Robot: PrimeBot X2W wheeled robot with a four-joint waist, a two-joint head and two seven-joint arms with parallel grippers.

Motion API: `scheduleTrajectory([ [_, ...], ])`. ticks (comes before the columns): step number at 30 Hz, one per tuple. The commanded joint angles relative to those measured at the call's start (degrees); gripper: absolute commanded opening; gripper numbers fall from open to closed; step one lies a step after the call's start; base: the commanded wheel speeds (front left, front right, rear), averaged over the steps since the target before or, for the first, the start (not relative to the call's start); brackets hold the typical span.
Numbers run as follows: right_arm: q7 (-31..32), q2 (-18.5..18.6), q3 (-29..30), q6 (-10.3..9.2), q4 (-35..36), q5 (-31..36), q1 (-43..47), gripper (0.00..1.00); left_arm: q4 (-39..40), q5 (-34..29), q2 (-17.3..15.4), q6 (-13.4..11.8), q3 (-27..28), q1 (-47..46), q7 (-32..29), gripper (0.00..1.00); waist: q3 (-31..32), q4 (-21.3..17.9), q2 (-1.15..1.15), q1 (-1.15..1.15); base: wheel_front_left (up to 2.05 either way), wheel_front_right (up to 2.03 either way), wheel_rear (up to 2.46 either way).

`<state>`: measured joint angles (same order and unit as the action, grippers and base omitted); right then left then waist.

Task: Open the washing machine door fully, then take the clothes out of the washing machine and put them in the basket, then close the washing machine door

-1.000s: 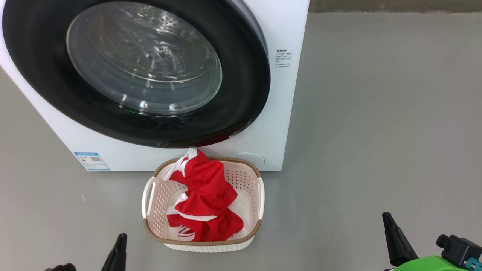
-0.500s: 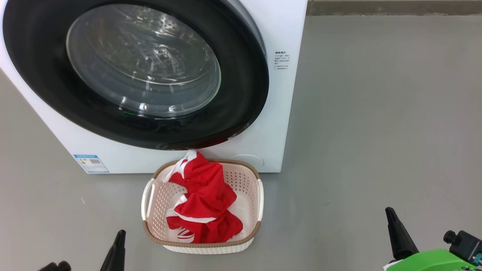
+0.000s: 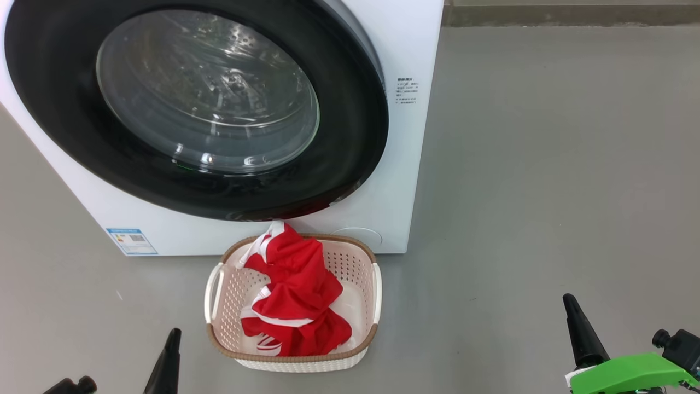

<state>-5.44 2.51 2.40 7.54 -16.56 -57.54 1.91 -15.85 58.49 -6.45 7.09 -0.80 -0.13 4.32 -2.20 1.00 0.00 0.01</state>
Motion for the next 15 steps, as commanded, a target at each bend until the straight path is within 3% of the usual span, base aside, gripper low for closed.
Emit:
scheduleTrajectory([
  [1,0.40,1.06,-0.25,-0.02,1.64,-1.84,-2.51,0.00,1.43,1.56,-0.44,0.21,1.61,-2.19,-0.52,0.00,0.06,-0.03,0.00,0.00,0.00,0.00,0.00],
  [15,2.70,1.25,0.28,-0.03,1.88,-9.92,-3.77,0.00,1.53,9.18,0.40,0.25,2.81,-3.08,-2.82,0.00,0.52,-0.26,0.00,0.00,0.00,0.00,0.00],
])
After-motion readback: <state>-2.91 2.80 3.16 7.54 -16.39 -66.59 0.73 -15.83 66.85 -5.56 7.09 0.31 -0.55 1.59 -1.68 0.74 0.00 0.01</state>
